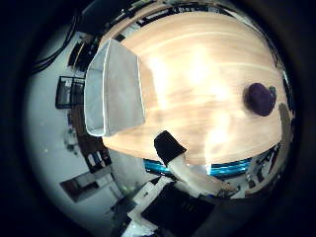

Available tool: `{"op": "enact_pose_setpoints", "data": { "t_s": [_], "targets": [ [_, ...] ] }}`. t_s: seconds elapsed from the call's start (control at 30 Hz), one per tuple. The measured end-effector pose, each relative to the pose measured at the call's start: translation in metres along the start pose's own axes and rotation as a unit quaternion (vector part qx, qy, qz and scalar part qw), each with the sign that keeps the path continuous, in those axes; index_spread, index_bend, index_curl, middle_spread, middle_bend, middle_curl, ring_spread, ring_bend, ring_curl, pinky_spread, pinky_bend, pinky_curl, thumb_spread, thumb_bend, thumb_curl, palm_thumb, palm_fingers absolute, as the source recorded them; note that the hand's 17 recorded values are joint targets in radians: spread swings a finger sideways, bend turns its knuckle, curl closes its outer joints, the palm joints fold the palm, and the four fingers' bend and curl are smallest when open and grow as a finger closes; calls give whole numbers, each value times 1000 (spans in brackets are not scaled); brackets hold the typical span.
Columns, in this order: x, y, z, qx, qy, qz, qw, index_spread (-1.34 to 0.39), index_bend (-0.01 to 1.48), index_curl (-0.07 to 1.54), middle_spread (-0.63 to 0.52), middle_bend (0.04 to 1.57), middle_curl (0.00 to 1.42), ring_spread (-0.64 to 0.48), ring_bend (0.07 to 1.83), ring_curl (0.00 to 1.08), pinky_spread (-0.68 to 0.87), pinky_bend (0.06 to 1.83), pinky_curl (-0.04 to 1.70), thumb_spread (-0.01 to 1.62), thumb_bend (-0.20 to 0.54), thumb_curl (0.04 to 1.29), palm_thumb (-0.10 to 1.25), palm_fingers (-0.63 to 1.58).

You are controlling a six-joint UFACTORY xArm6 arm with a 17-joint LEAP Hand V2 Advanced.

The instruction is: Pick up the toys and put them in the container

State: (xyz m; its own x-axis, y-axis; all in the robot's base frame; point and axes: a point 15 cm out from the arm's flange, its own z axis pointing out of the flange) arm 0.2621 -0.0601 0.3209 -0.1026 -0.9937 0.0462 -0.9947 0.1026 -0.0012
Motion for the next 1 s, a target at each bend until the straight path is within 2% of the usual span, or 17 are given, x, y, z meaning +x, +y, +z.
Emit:
{"op": "enact_pose_setpoints", "data": {
  "t_s": [0.67,1.0],
  "targets": [
    [1,-4,16,2,0,-4,1000,-495,172,299,-240,196,345,-155,481,238,358,434,220,998,-27,286,243,359],
    [52,-2,49,-7,-1,31,999,-498,168,295,-242,196,345,-168,498,237,354,447,218,997,-28,289,243,369]
  ]
}}
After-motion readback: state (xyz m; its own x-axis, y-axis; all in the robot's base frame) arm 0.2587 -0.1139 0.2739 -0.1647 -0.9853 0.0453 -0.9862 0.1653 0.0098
